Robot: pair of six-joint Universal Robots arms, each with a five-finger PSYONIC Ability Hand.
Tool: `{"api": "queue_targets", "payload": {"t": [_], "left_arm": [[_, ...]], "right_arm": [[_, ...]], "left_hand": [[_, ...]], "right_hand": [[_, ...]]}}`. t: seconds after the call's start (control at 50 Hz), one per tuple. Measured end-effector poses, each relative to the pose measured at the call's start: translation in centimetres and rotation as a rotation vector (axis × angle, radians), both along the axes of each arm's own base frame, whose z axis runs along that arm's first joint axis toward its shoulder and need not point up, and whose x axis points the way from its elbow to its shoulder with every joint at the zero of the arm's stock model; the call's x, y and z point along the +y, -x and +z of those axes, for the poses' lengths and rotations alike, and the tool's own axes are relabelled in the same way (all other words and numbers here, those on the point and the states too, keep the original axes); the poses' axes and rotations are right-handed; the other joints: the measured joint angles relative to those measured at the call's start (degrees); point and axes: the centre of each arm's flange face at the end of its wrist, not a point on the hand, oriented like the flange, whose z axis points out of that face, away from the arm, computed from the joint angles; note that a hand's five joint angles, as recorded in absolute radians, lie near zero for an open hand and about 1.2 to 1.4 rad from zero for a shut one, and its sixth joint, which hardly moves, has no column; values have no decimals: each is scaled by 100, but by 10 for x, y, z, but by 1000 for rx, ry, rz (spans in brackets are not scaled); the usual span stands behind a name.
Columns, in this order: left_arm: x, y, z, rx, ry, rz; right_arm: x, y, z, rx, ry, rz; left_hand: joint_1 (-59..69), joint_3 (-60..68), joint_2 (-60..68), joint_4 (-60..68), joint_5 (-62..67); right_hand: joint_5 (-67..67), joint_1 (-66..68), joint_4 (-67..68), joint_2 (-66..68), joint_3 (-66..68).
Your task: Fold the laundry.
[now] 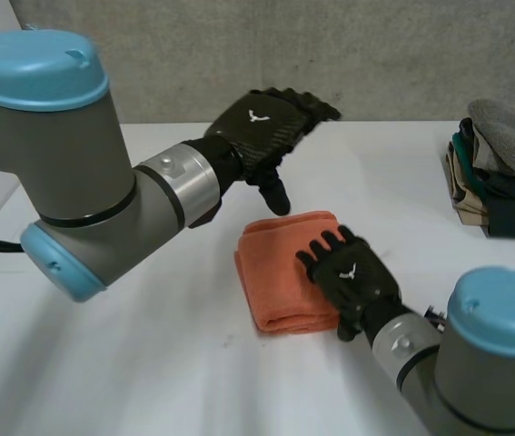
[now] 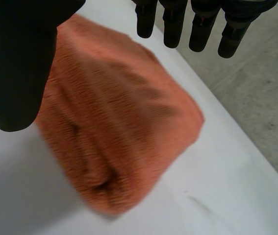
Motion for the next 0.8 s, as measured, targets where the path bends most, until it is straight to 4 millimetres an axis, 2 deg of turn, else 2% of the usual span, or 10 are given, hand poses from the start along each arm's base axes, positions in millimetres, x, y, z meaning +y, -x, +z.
{"api": "queue_targets", "payload": {"t": [0.12, 0.24, 0.48, 0.52, 0.54, 0.6, 0.72, 0.8], "left_arm": [[11, 0, 1, 7, -39, -119], [19, 0, 4, 15, -49, -143], [23, 1, 4, 15, -48, -143], [23, 1, 4, 14, -48, -143], [23, 1, 4, 14, -48, -143], [23, 1, 4, 15, -47, -143], [23, 0, 8, 22, -36, -143], [24, -1, 17, 35, -16, -141]], "right_arm": [[1, -3, -22, -10, 2, 18], [-11, -10, -35, -28, 40, 20], [-33, -20, -40, -50, 81, 12], [-38, -23, -39, -57, 90, 10], [-41, -24, -38, -63, 96, 9], [-47, -28, -33, -79, 115, 8], [-67, -38, -9, -148, 210, 2], [-91, -41, 21, -217, 303, -25]], "left_hand": [[0, 0, 0, 0, 0], [0, 0, 0, 0, 0], [0, 0, 0, 0, 0], [0, 0, 0, 0, 0], [0, 0, 0, 0, 0], [0, 0, 0, 0, 0], [0, 0, 0, 0, 0], [0, 0, 0, 0, 0]], "right_hand": [[0, 7, 6, 3, 11], [156, 21, 156, 159, 186], [767, 1556, 1501, 1476, 1528], [1744, 2163, 2149, 2145, 2167], [2664, 3145, 3246, 3272, 3268], [4630, 4418, 5230, 5219, 5185], [4743, 4424, 5554, 5279, 5314], [4743, 4424, 5596, 5279, 5314]]}}
